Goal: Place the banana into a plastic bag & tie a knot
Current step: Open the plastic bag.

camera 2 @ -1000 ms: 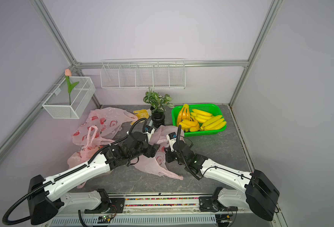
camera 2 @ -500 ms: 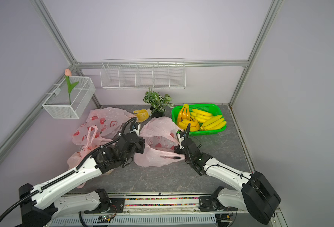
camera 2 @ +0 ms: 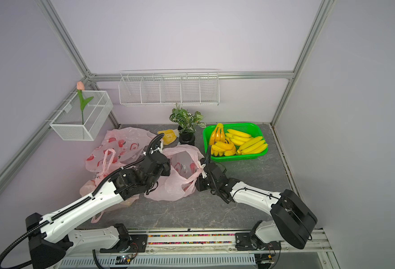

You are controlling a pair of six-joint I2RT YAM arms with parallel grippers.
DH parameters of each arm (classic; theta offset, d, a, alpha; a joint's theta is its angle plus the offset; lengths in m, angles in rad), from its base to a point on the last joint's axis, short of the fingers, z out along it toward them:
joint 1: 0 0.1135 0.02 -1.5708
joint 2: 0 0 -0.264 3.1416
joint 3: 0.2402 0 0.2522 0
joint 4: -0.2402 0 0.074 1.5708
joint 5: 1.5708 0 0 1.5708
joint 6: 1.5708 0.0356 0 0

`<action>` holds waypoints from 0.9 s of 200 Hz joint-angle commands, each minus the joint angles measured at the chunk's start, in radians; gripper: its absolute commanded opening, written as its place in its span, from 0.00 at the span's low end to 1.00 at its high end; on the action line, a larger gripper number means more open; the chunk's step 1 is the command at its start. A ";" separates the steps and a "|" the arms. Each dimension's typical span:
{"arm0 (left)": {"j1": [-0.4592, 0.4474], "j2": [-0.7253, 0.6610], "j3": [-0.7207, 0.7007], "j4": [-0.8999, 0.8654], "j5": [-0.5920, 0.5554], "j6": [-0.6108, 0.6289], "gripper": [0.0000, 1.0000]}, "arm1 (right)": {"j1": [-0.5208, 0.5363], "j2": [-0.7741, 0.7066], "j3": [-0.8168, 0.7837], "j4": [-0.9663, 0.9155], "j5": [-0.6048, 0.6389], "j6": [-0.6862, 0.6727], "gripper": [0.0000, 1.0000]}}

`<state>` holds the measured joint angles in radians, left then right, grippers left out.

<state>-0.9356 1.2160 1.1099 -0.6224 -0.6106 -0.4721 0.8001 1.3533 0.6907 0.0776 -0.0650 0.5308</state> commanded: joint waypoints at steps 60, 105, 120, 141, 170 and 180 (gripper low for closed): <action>0.112 0.071 -0.027 0.001 0.086 -0.104 0.00 | -0.185 -0.337 -0.085 -0.241 0.082 -0.109 0.97; 0.120 0.086 -0.028 0.046 0.115 -0.107 0.00 | -0.347 -0.418 0.016 -0.360 0.113 -0.189 0.94; 0.120 0.092 -0.037 0.066 0.127 -0.109 0.00 | -0.431 -0.365 0.083 -0.376 0.093 -0.201 0.93; 0.122 0.102 -0.039 0.080 0.135 -0.109 0.00 | -0.548 -0.242 0.182 -0.379 0.050 -0.200 0.93; 0.123 0.108 -0.045 0.104 0.156 -0.108 0.00 | -0.588 -0.067 0.339 -0.406 0.075 -0.215 0.93; 0.124 0.109 -0.048 0.114 0.165 -0.108 0.00 | -0.606 -0.024 0.373 -0.414 0.089 -0.211 0.92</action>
<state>-0.8181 1.3167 1.0756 -0.5423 -0.4679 -0.5583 0.2153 1.2320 0.9947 -0.2878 0.0113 0.3489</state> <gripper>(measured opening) 0.040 0.931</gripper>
